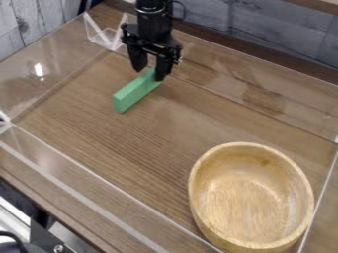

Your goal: Move green object from inside the wooden bowl to the table next to it

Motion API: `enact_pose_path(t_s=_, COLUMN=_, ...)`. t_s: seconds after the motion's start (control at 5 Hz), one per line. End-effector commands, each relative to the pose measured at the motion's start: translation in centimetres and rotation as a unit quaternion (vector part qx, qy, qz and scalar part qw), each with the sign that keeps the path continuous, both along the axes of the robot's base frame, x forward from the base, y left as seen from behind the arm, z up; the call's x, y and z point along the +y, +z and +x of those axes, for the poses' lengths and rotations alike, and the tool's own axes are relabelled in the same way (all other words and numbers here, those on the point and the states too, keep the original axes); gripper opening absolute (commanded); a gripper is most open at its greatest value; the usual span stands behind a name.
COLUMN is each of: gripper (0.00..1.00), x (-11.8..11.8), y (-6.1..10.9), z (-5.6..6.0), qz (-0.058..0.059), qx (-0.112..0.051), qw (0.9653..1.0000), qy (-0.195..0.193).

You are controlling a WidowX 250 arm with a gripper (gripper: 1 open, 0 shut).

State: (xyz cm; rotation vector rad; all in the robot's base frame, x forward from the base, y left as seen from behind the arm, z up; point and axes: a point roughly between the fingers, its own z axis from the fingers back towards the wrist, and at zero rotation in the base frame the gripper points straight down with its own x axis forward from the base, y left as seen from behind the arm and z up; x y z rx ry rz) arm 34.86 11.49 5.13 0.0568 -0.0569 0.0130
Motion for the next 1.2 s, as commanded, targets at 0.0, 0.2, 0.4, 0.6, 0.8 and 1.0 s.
enact_pose_path(t_s=0.0, gripper=0.00, x=0.8, y=2.9, z=1.0, qz=0.012, qx=-0.033, qw=0.9994, qy=-0.003)
enact_pose_path(t_s=0.2, gripper=0.00, x=1.2, y=4.1, z=1.1, qz=0.010, qx=-0.039, qw=0.9992, qy=-0.004)
enact_pose_path(t_s=0.4, gripper=0.00, x=1.3, y=3.9, z=1.8, qz=0.008, qx=-0.043, qw=0.9989, qy=-0.016)
enact_pose_path(t_s=0.6, gripper=0.00, x=1.4, y=3.4, z=2.4, qz=0.006, qx=-0.044, qw=0.9986, qy=-0.028)
enact_pose_path(t_s=0.8, gripper=0.00, x=1.7, y=2.6, z=2.7, qz=0.005, qx=-0.045, qw=0.9982, qy=-0.040)
enact_pose_path(t_s=1.0, gripper=0.00, x=1.9, y=2.1, z=2.9, qz=0.001, qx=-0.049, qw=0.9976, qy=-0.049)
